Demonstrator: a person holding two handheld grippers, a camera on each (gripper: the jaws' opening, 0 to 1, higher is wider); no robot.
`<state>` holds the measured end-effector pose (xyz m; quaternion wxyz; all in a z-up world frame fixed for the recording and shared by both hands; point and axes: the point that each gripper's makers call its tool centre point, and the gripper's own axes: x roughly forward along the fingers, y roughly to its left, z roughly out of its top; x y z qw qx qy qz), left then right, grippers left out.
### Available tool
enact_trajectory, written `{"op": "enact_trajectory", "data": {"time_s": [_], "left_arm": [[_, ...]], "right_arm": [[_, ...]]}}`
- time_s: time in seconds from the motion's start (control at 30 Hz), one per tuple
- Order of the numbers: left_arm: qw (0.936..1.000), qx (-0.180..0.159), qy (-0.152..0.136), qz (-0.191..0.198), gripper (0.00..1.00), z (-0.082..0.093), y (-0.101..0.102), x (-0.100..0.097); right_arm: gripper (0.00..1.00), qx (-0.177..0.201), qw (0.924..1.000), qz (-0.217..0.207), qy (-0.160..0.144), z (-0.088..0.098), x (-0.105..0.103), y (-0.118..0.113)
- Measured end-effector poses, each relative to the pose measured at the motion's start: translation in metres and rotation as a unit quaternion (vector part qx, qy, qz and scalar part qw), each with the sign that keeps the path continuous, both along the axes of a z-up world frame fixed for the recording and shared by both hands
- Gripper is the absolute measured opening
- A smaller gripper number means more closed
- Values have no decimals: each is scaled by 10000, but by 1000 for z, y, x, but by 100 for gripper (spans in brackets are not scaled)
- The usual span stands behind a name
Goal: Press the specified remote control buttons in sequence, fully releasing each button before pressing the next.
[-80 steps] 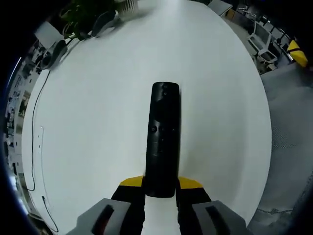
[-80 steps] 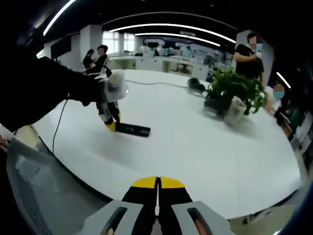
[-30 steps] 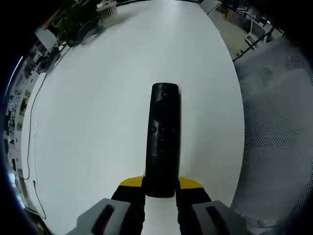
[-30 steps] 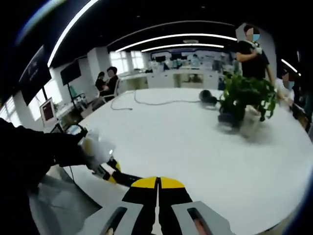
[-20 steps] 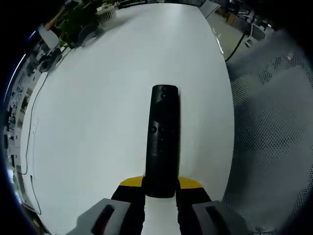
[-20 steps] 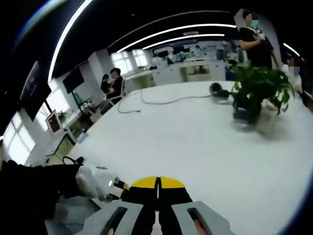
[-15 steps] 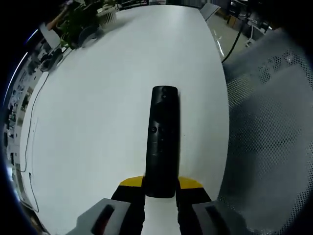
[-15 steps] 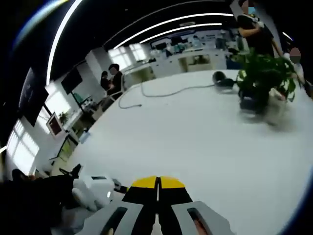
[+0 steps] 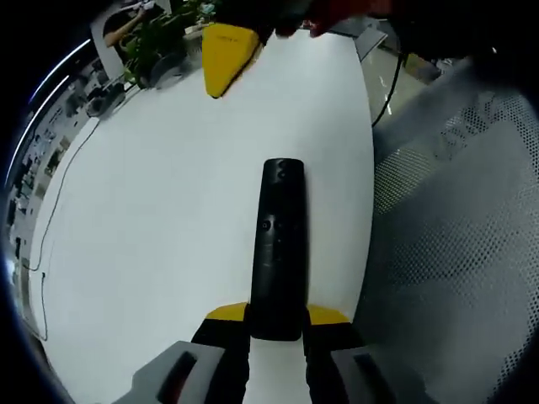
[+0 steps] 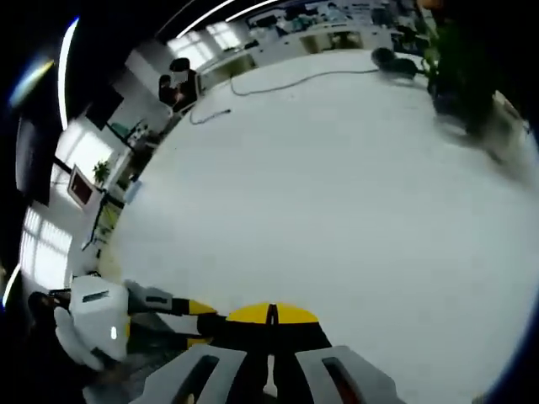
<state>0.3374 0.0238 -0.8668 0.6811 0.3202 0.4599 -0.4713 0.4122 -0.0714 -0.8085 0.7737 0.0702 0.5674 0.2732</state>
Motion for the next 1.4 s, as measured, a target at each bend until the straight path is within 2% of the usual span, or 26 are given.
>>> {"op": "enact_trajectory", "data": {"time_s": [0.1, 0.2, 0.33, 0.53, 0.8, 1.03, 1.4], "left_arm": [[9999, -77, -42, 57, 23, 0, -1, -2], [9998, -174, -74, 109, 23, 0, -2, -3], [9996, -251, -96, 82, 24, 0, -3, -3], [9991, -396, -150, 49, 24, 1, -3, -3], [9990, -422, -148, -1, 24, 1, -3, -3], [9990, -432, -147, -14, 24, 1, -3, -2], [9990, -409, -147, -90, 24, 2, -4, -2]], "right_arm": [[0, 24, 9985, 11, 548, -18, -16, -2], [0, -61, 9965, 19, 833, -27, -24, -4], [0, -234, 9948, 73, 984, -35, -31, -8], [0, -227, 9908, 153, 1322, -42, -42, -6], [0, -467, 9913, 352, 1182, -49, -42, -4], [0, -579, 9918, 471, 1035, -47, -41, -4], [0, -226, 9900, 5, 1389, -48, -38, -6]]}}
